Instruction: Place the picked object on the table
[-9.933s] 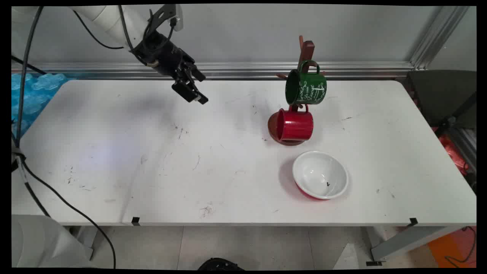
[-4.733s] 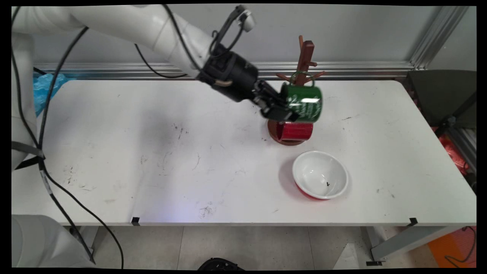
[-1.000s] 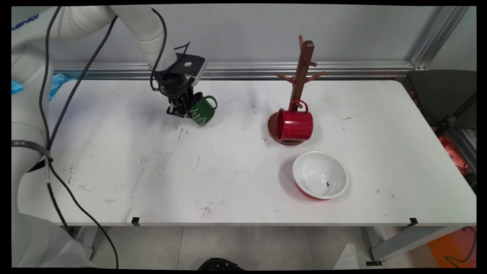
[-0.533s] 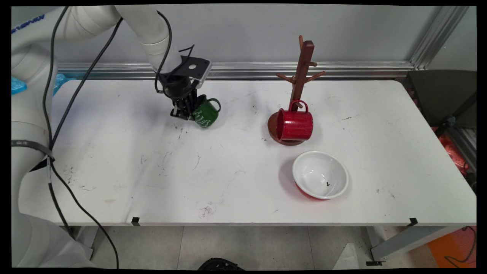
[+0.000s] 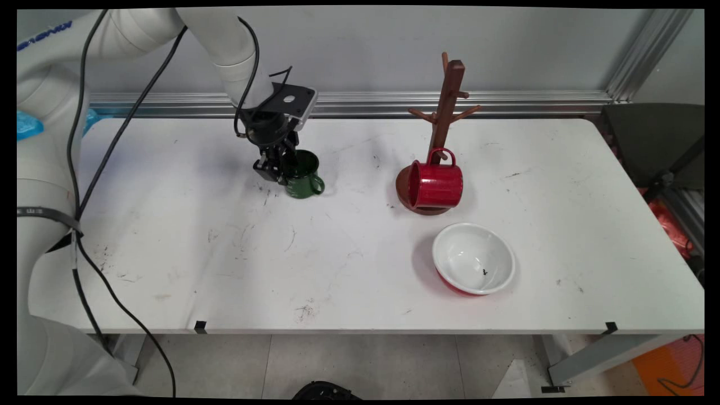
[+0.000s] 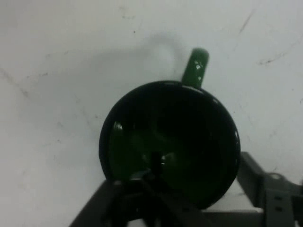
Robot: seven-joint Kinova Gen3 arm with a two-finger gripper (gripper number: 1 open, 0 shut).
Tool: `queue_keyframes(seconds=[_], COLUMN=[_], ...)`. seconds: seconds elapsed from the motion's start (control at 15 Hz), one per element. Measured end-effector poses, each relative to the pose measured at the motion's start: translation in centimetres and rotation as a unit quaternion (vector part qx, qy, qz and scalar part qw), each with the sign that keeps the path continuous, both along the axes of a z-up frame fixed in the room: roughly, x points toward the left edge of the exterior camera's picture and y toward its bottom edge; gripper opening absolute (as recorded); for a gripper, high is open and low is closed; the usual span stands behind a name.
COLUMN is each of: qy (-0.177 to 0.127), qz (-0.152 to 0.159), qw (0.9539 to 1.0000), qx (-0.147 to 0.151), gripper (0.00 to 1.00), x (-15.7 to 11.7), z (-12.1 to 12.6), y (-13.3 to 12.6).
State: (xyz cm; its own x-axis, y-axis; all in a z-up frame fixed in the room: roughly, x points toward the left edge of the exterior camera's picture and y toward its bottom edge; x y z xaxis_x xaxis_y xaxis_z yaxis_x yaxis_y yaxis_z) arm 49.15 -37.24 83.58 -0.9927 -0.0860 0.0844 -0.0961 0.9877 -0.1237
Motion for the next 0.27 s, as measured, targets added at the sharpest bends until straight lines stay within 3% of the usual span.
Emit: queue_keyframes(seconds=[0.27], qy=[0.003], qz=[-0.002], qw=[1.0000], qx=[0.000], gripper=[1.00], x=[-0.32], z=[-0.03], y=[-0.16])
